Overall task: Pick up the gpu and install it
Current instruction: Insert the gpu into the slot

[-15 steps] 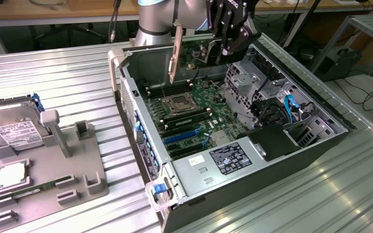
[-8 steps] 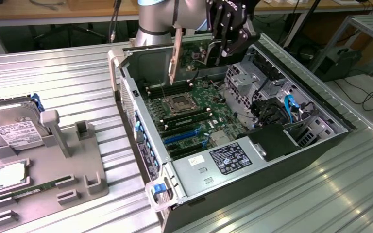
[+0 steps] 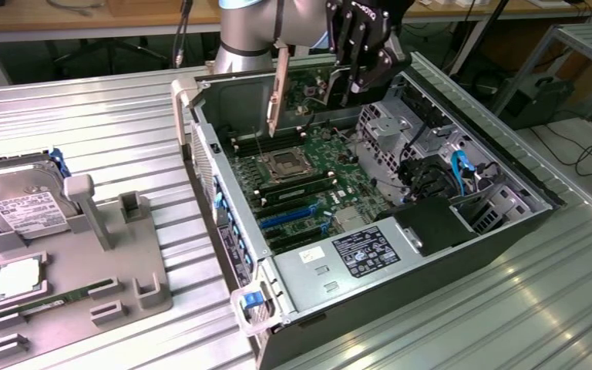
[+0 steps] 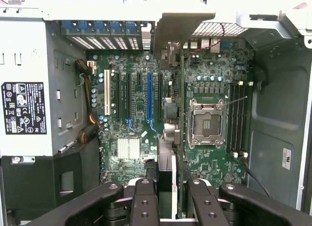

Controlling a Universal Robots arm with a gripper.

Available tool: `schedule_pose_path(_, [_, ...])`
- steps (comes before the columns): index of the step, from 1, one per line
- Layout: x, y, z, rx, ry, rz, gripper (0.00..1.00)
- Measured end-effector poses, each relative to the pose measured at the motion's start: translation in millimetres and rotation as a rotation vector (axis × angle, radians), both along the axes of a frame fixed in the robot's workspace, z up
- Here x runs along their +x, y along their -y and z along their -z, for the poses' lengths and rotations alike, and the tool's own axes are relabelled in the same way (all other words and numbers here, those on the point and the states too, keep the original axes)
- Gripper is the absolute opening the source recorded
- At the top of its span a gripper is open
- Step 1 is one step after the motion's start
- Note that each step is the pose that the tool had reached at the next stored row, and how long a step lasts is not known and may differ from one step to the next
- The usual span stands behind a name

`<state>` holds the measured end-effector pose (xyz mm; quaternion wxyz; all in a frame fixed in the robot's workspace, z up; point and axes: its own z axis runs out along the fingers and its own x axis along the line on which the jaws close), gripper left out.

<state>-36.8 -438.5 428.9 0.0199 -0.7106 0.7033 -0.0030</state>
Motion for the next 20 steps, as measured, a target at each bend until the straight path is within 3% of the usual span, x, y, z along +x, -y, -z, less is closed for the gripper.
schedule_pose_path(20, [0.0, 0.0, 7.7, 0.0000, 0.0000, 0.000, 0.28])
